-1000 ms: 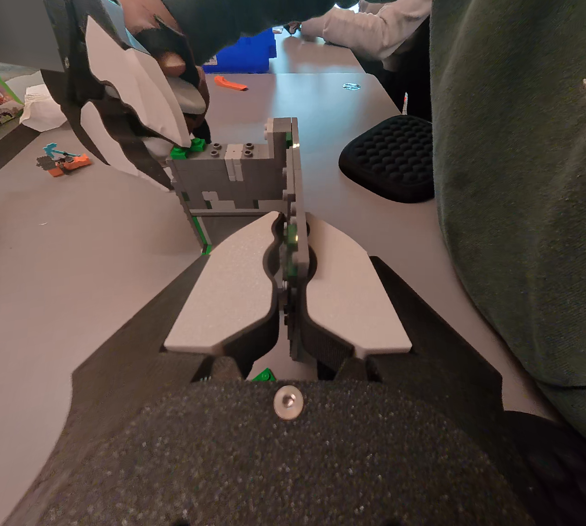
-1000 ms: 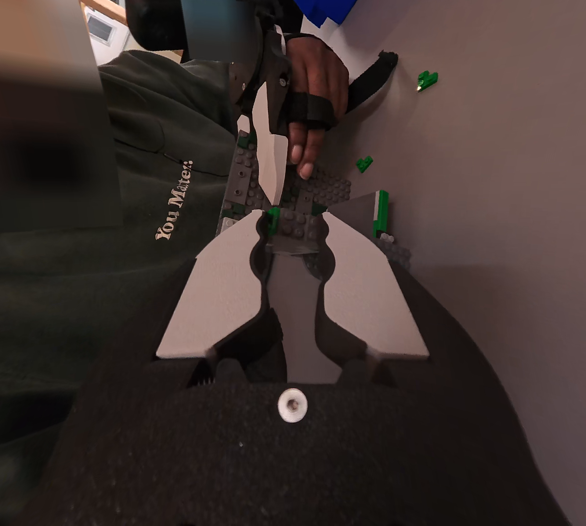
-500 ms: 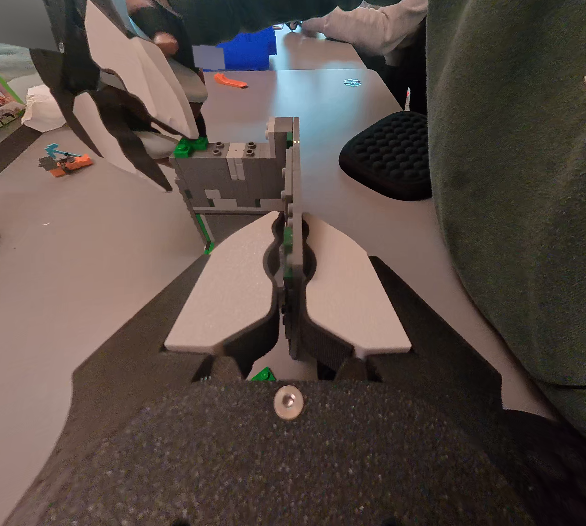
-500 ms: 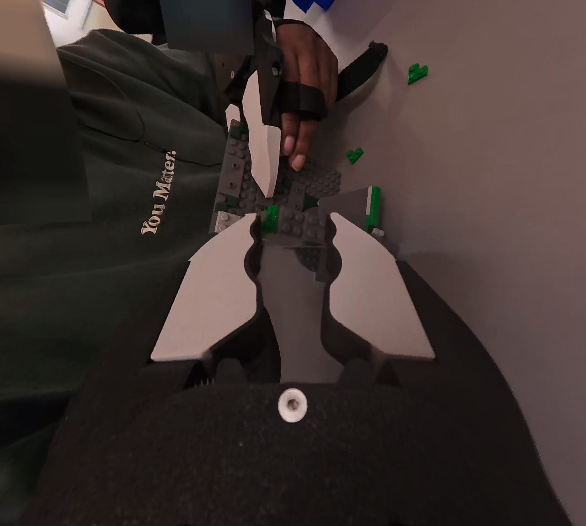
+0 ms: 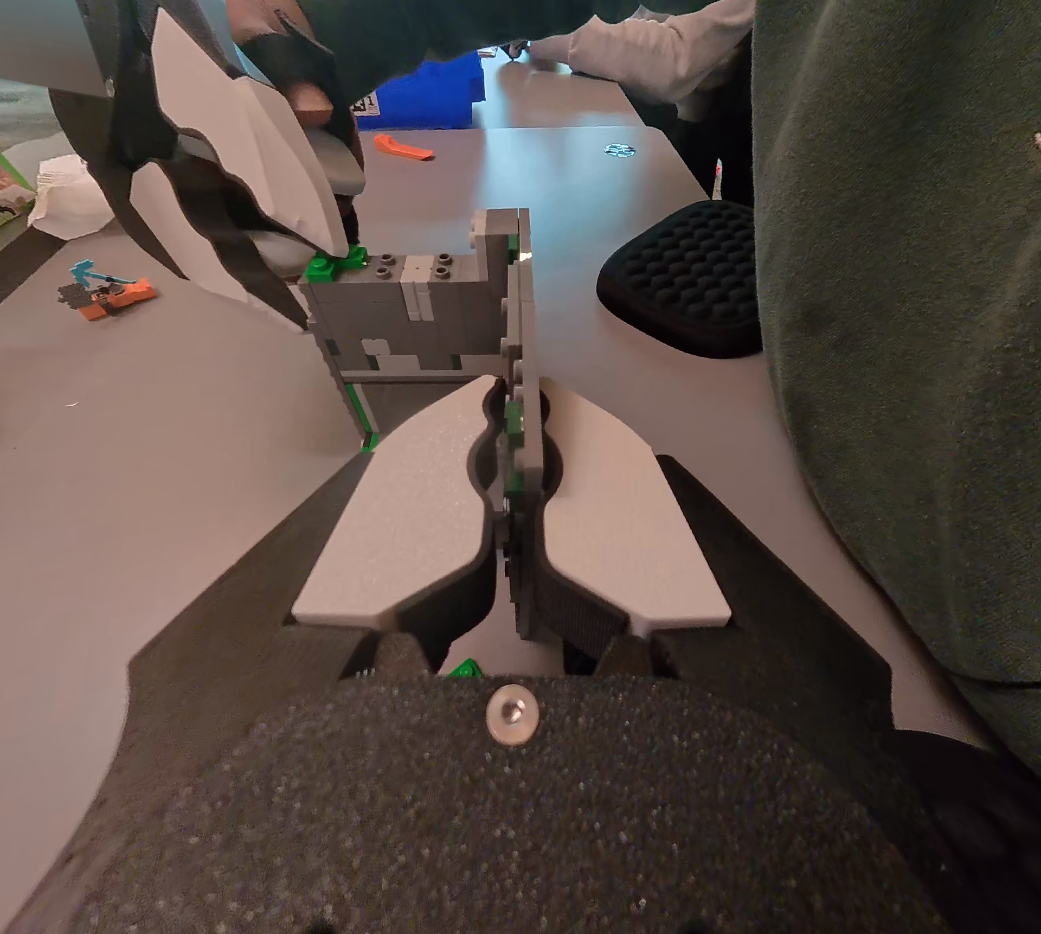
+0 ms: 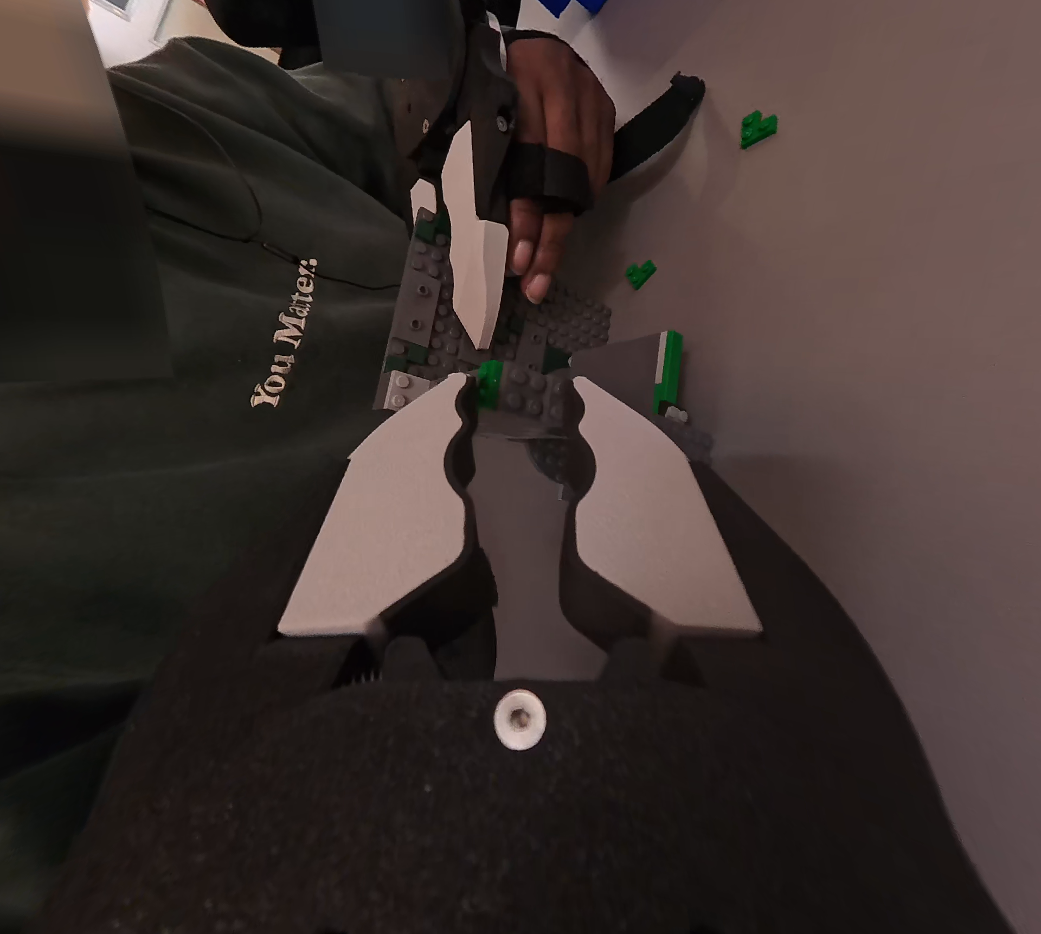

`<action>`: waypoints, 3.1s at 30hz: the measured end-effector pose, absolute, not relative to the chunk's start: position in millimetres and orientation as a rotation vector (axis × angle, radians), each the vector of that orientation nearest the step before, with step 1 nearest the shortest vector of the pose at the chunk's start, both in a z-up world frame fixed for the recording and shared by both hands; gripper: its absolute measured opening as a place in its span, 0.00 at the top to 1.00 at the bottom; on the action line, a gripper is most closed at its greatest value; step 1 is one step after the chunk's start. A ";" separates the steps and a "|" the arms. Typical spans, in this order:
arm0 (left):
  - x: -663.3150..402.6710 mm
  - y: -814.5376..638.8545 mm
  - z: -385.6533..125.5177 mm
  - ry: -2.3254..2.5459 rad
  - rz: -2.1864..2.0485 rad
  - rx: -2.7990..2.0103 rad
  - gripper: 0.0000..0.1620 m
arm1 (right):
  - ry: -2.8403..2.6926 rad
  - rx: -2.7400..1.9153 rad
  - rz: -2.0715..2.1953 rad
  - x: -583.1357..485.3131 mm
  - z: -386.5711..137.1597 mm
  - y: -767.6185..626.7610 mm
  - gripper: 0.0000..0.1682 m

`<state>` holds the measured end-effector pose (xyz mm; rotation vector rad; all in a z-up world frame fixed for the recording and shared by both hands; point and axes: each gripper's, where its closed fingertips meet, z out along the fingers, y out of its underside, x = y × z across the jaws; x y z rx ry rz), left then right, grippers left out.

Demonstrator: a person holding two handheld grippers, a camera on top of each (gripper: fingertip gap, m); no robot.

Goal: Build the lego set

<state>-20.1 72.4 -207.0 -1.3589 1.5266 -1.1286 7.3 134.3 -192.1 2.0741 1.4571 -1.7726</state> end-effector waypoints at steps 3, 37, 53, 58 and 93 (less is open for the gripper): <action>-20.0 72.0 -207.0 1.530 -1.126 -1.358 0.95 | 1.481 2.082 -1.766 7.4 -192.0 134.1 0.83; -31.0 68.0 -188.3 1.542 -1.028 -1.337 0.93 | 2.116 3.131 -1.846 20.6 -171.3 116.5 0.89; -19.1 73.4 -186.0 1.358 -0.836 -1.486 0.95 | 2.178 3.114 -1.976 27.8 -154.3 87.0 0.88; -7.8 76.5 -183.1 1.325 -0.771 -1.484 0.94 | 2.051 3.151 -2.096 40.0 -149.9 90.0 0.88; -89.9 107.3 -292.1 1.511 -0.497 -2.065 0.90 | 1.749 3.180 -2.080 51.0 -180.9 106.0 0.87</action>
